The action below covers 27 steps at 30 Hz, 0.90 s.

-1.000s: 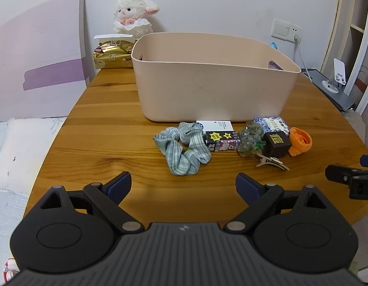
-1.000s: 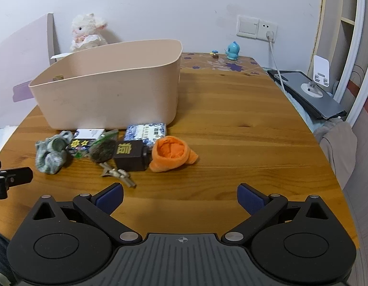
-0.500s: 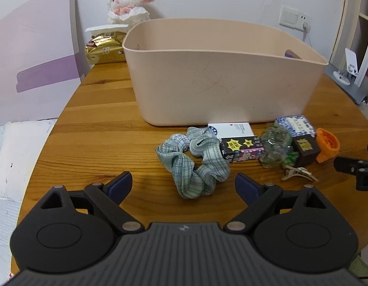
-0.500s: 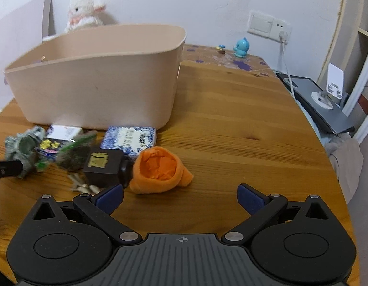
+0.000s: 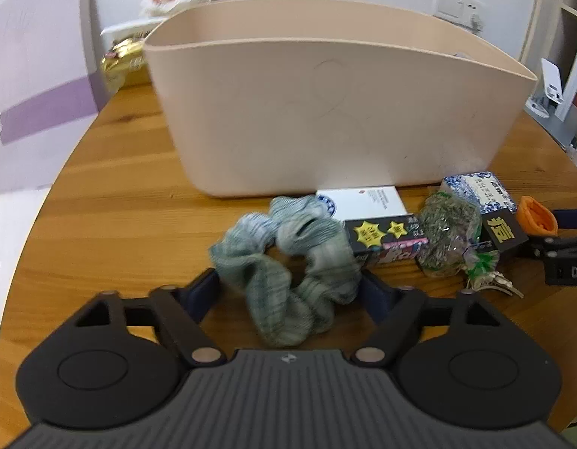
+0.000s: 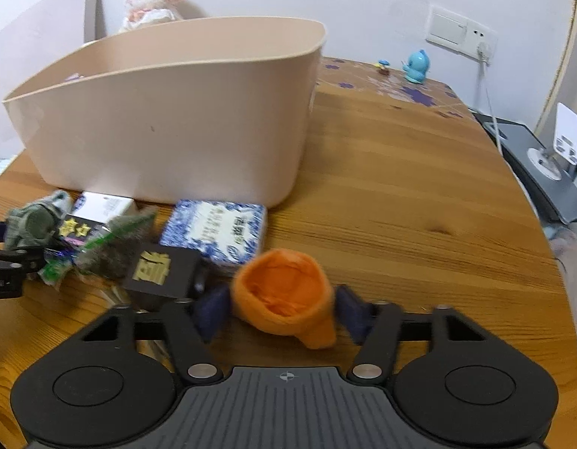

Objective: Organize objects
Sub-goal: 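Grasp the plaid scrunchie with the left gripper while the right gripper grasps the orange sock, then carry both items over the basket and open both grippers to drop them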

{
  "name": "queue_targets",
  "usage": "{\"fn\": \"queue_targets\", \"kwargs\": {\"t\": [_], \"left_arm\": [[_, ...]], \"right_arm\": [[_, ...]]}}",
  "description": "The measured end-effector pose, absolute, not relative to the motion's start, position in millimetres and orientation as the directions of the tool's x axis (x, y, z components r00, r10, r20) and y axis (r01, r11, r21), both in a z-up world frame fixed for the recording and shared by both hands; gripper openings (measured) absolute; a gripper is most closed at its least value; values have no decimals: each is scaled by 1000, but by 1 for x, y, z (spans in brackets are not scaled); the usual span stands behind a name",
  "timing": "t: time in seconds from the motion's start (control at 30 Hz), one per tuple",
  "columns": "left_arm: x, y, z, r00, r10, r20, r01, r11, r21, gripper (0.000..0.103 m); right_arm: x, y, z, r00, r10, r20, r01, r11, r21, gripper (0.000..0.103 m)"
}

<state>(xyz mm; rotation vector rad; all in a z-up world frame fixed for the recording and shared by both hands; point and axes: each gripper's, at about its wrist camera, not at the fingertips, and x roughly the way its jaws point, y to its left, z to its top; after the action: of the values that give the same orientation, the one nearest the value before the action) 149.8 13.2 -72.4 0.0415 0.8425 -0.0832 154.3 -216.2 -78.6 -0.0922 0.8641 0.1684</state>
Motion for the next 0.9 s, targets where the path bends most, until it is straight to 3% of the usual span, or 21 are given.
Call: {"fn": "queue_targets", "kwargs": {"t": [0.1, 0.13, 0.2, 0.3, 0.53, 0.9], "left_arm": [[150, 13, -71, 670, -85, -737, 120, 993, -5, 56], [149, 11, -70, 669, -94, -738, 129, 992, -10, 52], [147, 10, -69, 668, -107, -736, 145, 989, -13, 34], [143, 10, -68, 670, -100, -736, 142, 990, -5, 23], [129, 23, -51, 697, -97, -711, 114, 993, -24, 21], [110, 40, 13, 807, -94, -582, 87, 995, -40, 21]], "right_arm": [[150, -211, -78, 640, 120, -759, -206, 978, -19, 24], [149, -210, -78, 639, 123, -759, -209, 978, -18, 22], [144, -210, -77, 637, 121, -762, -203, 979, -15, 19], [137, -215, -73, 632, 124, -765, -188, 982, 4, 18], [116, -222, -35, 702, 121, -702, -159, 987, 11, 18], [123, -210, 37, 823, 163, -544, -197, 980, -4, 18]]}}
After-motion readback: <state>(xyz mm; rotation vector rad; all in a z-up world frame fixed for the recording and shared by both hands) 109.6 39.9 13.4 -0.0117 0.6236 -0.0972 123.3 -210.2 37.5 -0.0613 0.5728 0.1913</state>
